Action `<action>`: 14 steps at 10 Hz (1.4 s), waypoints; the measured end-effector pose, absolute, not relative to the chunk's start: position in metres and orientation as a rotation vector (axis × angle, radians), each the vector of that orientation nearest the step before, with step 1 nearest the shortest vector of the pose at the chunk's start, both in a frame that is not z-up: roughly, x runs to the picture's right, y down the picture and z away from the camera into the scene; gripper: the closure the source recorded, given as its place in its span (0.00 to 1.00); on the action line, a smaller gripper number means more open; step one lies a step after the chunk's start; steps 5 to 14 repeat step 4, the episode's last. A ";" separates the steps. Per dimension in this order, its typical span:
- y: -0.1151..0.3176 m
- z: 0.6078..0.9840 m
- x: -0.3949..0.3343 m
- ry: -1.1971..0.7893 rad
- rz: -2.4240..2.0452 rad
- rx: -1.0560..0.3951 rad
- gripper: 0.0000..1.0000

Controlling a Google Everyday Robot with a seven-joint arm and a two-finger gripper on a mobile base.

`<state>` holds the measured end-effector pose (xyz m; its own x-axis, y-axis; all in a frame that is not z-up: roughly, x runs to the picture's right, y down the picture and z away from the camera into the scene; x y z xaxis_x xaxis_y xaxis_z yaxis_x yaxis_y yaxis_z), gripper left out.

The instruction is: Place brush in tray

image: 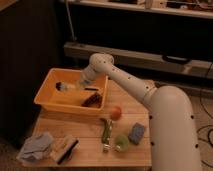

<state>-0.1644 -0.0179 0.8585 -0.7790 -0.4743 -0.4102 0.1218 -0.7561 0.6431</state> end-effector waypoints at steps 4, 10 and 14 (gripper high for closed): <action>-0.018 0.859 -0.164 -0.873 -2.538 0.818 0.37; -0.018 0.859 -0.164 -0.873 -2.538 0.818 0.37; -0.018 0.859 -0.164 -0.873 -2.538 0.818 0.37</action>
